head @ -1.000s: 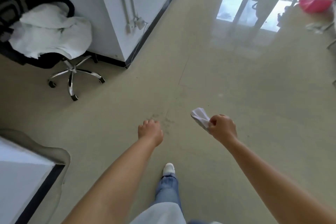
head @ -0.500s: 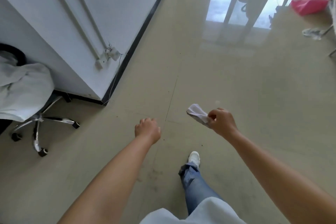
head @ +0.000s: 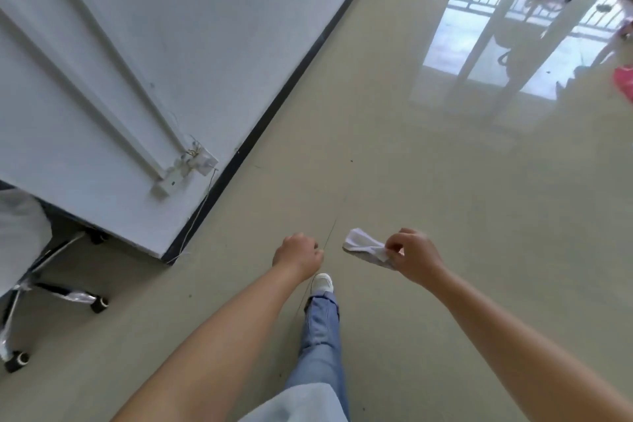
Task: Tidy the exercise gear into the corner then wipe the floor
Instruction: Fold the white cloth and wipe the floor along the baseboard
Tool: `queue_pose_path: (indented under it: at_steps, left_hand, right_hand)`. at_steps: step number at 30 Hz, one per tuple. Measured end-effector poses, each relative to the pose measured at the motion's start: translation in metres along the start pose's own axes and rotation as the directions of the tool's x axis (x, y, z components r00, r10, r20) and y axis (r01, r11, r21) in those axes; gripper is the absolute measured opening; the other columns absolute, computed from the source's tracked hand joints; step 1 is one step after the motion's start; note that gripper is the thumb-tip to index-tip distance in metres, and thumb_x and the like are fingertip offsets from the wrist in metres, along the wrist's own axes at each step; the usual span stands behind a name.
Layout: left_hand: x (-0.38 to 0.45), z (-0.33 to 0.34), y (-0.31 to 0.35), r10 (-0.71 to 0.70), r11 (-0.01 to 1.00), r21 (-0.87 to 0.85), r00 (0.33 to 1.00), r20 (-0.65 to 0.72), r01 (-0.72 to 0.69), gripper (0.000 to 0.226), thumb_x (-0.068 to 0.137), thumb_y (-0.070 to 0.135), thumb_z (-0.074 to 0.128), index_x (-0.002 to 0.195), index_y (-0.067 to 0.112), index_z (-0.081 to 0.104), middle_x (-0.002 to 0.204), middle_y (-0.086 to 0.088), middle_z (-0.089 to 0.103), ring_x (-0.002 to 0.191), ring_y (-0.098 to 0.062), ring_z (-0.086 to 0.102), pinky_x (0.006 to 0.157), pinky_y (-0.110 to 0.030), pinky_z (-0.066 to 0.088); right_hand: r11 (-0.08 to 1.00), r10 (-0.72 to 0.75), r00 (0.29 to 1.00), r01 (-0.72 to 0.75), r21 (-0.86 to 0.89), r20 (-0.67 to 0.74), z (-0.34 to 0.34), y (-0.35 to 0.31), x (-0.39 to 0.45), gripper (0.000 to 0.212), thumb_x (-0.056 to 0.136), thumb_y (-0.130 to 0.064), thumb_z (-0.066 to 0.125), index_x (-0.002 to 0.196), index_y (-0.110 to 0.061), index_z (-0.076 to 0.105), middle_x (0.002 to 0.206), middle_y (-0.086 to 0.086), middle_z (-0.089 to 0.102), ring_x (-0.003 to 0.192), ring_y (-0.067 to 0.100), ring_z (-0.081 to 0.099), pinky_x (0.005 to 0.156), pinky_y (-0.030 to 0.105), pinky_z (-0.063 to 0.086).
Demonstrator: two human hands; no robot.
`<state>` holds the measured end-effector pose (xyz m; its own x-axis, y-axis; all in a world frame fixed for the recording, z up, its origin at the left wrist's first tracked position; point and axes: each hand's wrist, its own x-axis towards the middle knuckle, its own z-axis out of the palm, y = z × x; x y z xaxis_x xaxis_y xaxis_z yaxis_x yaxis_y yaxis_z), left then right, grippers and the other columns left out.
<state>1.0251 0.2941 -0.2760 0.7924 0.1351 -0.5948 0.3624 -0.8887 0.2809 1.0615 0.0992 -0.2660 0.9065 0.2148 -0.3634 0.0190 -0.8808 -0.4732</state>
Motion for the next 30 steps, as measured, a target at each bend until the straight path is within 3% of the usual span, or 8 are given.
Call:
queue_pose_path:
  at_steps: [4,8,16,19,23,30]
  left_hand:
    - [0.104,-0.060,0.035,0.009,0.996,-0.094,1.000,0.011,-0.008,0.038,0.097,0.023,0.039,0.124,0.007,0.061,0.136,-0.018,0.049,0.127,-0.031,0.046,0.101,-0.029,0.040]
    - [0.188,-0.119,0.066,-0.010,0.994,-0.107,1.000,0.022,0.012,0.038,0.097,0.023,0.038,0.123,0.006,0.061,0.135,-0.017,0.050,0.126,-0.030,0.047,0.100,-0.030,0.041]
    - [0.352,-0.204,0.128,-0.098,0.995,0.037,0.995,0.024,0.097,0.040,0.098,0.020,0.034,0.133,0.008,0.050,0.138,-0.013,0.046,0.130,-0.030,0.040,0.102,-0.035,0.039]
    - [0.409,-0.233,0.149,-0.182,0.983,0.019,0.983,-0.014,0.182,0.039,0.097,0.018,0.035,0.131,0.006,0.049,0.137,-0.013,0.047,0.128,-0.030,0.042,0.101,-0.036,0.040]
    - [0.479,-0.261,0.170,-0.277,0.960,-0.051,0.960,-0.041,0.274,0.039,0.097,0.018,0.036,0.133,0.007,0.048,0.136,-0.013,0.048,0.128,-0.030,0.041,0.100,-0.036,0.040]
    - [0.566,-0.277,0.156,-0.451,0.864,-0.216,0.890,0.067,0.455,0.039,0.096,0.019,0.036,0.132,0.008,0.047,0.135,-0.013,0.048,0.128,-0.028,0.041,0.100,-0.036,0.040]
  right_hand:
    - [1.000,0.004,1.000,-0.004,-0.003,0.026,-0.042,-0.009,0.107,0.017,0.085,-0.007,0.060,0.094,0.003,0.071,0.094,0.013,0.062,0.082,0.016,0.049,0.069,0.020,0.033]
    - [0.999,0.036,0.999,-0.036,-0.016,0.021,-0.093,-0.017,0.206,0.019,0.086,-0.010,0.060,0.095,0.003,0.071,0.103,0.015,0.066,0.094,0.029,0.060,0.070,0.023,0.035]
    - [0.998,0.015,0.999,-0.013,-0.067,0.035,-0.173,0.001,0.414,0.019,0.087,-0.006,0.056,0.094,0.004,0.070,0.104,0.018,0.064,0.092,0.031,0.059,0.070,0.028,0.041]
    - [0.995,-0.044,0.993,0.053,-0.081,0.109,-0.195,0.004,0.499,0.021,0.086,-0.010,0.058,0.093,0.005,0.070,0.105,0.021,0.063,0.089,0.031,0.056,0.074,0.033,0.043]
    - [0.980,-0.118,0.968,0.149,-0.132,0.221,-0.221,-0.007,0.602,0.028,0.088,-0.020,0.059,0.096,0.005,0.068,0.107,0.017,0.062,0.086,0.028,0.054,0.070,0.025,0.034]
    - [0.910,-0.135,0.903,0.277,-0.309,0.409,-0.217,-0.039,0.756,0.022,0.086,-0.010,0.054,0.093,0.004,0.070,0.097,0.017,0.062,0.082,0.026,0.054,0.068,0.024,0.037]
